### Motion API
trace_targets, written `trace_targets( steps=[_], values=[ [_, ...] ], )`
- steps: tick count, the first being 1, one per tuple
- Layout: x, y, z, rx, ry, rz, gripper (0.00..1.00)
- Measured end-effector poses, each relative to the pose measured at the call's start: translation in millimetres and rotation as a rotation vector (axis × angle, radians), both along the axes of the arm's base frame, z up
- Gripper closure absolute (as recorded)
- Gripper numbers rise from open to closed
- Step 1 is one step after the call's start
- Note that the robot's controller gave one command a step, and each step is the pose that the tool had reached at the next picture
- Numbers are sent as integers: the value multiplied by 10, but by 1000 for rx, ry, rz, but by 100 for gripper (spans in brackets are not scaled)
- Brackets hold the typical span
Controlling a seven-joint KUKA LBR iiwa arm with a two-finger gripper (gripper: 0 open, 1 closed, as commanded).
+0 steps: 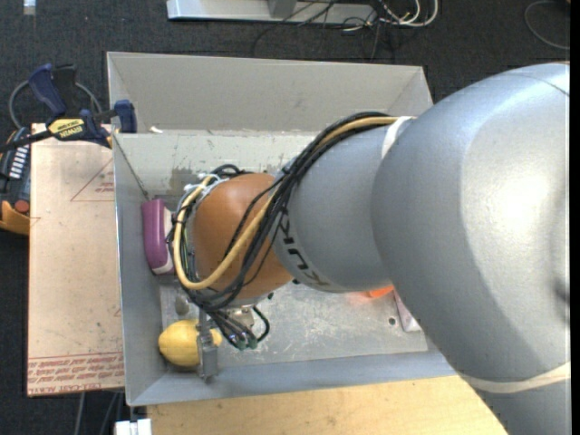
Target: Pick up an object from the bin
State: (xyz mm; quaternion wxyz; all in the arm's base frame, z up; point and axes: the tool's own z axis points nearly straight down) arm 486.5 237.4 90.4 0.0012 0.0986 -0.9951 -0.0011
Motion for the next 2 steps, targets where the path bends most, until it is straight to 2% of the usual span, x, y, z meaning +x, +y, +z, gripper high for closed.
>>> trace_targets(
  steps=[1,2],
  values=[
    [0,84,489,2,-6,-62,0],
    [-49,57,93,2,-1,-92,0]
  ],
)
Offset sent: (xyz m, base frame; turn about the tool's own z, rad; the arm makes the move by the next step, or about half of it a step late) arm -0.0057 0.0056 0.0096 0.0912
